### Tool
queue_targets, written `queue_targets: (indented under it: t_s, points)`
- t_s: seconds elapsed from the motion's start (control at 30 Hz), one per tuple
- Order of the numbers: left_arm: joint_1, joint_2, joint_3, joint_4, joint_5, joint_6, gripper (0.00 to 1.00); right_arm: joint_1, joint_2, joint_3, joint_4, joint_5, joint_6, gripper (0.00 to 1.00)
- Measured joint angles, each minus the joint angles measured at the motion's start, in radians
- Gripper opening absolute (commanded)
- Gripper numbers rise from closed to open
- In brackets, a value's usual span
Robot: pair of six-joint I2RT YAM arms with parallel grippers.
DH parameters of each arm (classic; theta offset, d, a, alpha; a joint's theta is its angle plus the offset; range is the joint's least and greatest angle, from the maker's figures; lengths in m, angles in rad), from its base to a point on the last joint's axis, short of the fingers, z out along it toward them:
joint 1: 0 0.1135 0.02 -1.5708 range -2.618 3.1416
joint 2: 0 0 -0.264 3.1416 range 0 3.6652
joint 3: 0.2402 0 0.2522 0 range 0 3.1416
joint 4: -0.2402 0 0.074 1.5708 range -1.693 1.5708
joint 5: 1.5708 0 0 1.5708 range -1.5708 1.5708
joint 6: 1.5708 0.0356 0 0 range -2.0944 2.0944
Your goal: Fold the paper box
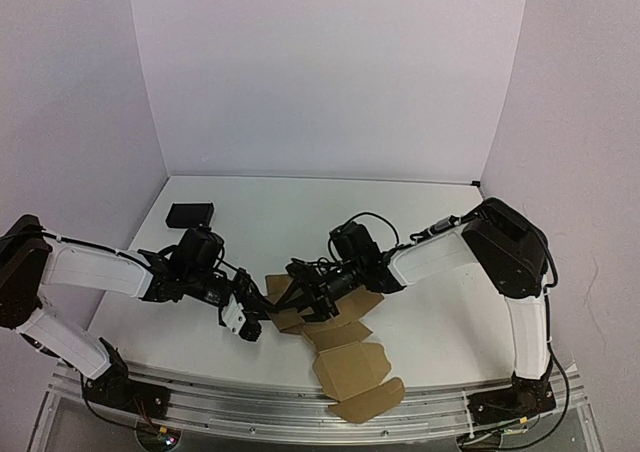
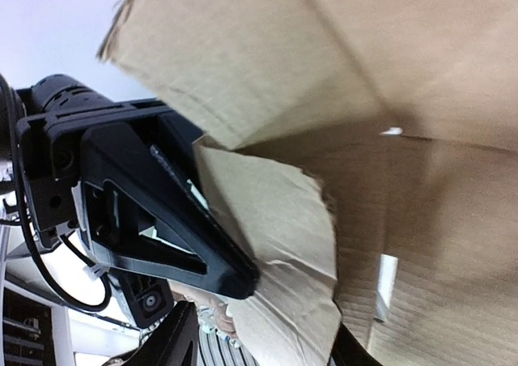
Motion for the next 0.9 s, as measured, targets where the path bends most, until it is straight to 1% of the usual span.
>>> queue_targets:
  t_s: [0.1, 0.27, 0.43, 0.57, 0.77, 0.83, 0.9]
  points:
    - [0.000, 0.000, 0.000, -0.024, 0.000, -0.001, 0.11, -0.001, -0.007, -0.008, -0.045, 0.049, -0.018, 0.48]
    - [0.000, 0.000, 0.001, -0.085, 0.001, -0.006, 0.10, -0.003, -0.070, 0.009, -0.276, 0.187, -0.140, 0.52]
    - [0.000, 0.000, 0.011, -0.132, 0.005, -0.007, 0.11, -0.007, -0.163, 0.025, -0.422, 0.294, -0.217, 0.53]
    - [0.000, 0.000, 0.021, -0.146, 0.007, -0.008, 0.12, -0.009, -0.218, 0.046, -0.554, 0.397, -0.274, 0.61]
    - [0.000, 0.000, 0.021, -0.148, 0.007, -0.014, 0.14, -0.013, -0.313, 0.088, -0.966, 0.634, -0.364, 0.67]
    - [0.000, 0.000, 0.021, -0.147, 0.007, -0.017, 0.15, -0.015, -0.365, 0.037, -1.061, 0.673, -0.356, 0.69]
    - [0.000, 0.000, 0.021, -0.143, 0.005, -0.023, 0.15, -0.019, -0.429, -0.056, -1.131, 0.692, -0.324, 0.70]
